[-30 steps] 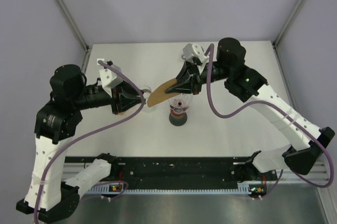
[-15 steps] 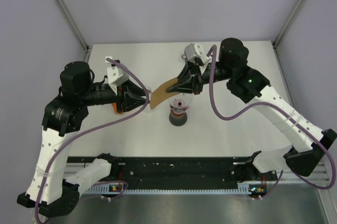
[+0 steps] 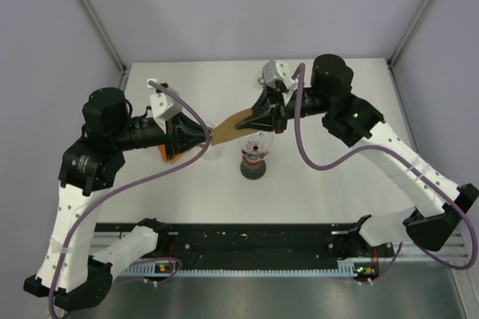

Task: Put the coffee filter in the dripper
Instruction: Place the coffee filter in the coffee dripper.

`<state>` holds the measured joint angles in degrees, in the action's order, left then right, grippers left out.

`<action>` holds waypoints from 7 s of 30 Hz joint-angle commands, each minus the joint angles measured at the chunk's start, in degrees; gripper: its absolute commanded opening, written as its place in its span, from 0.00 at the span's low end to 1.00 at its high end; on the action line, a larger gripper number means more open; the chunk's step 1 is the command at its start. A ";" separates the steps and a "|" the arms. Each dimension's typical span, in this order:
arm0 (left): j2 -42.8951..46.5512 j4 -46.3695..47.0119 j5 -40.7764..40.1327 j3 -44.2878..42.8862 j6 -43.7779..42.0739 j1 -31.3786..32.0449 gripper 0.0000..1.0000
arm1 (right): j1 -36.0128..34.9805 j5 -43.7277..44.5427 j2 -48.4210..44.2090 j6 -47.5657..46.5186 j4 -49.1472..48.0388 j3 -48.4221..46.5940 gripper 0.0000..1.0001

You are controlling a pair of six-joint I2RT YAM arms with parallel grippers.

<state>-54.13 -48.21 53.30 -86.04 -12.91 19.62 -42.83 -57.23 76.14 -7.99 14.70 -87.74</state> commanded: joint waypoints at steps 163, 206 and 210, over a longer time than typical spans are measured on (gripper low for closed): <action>0.08 16.83 -57.08 1.49 23.63 3.76 0.00 | -22.39 60.48 22.38 0.61 -28.76 -11.92 0.20; 3.94 21.22 -48.82 7.20 7.81 3.76 0.00 | -13.86 40.44 23.88 29.17 -29.47 -14.47 0.42; 3.94 22.01 -49.26 6.94 7.02 3.76 0.00 | -13.77 42.02 24.41 28.64 -27.36 -15.00 0.31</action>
<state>-50.98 -32.56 3.20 -78.83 -4.78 23.22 -56.07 -16.58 99.70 20.71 -15.22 -99.90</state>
